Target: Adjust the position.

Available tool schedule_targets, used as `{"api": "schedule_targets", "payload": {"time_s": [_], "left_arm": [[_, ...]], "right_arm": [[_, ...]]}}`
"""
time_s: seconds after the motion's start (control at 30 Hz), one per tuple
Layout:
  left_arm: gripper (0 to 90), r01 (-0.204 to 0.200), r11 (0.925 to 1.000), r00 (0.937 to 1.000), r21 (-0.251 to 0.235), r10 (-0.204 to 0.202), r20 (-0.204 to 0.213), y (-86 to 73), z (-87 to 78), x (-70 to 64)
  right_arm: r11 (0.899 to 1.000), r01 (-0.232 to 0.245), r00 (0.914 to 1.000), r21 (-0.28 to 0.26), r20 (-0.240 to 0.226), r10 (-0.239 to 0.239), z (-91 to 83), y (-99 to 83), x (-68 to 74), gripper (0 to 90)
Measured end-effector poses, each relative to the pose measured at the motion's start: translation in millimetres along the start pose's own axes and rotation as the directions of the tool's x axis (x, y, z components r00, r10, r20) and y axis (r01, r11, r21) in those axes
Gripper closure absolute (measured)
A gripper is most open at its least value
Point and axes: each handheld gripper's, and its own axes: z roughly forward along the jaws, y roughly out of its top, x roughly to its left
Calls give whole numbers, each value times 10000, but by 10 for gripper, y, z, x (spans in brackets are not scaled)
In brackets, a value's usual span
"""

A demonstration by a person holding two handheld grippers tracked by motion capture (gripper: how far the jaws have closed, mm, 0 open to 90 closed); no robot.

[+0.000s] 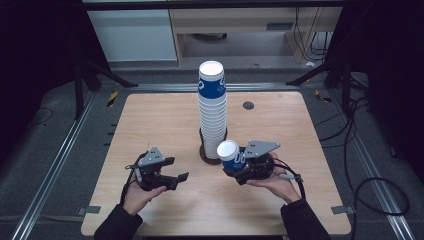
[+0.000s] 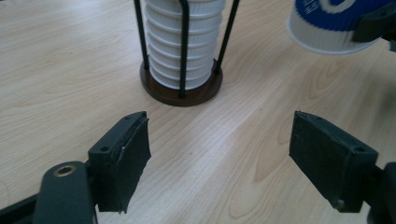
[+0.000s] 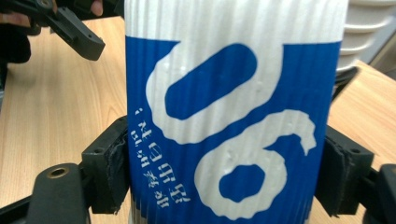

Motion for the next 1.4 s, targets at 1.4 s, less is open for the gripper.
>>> {"api": "schedule_targets", "payload": {"time_s": [1.4], "left_arm": [[179,-1014,9939,9752,438,906,2018,338,210,-334]], "right_arm": [[9795,1690,9780,1096,-1421,-1528,529,-14,329,205]]}}
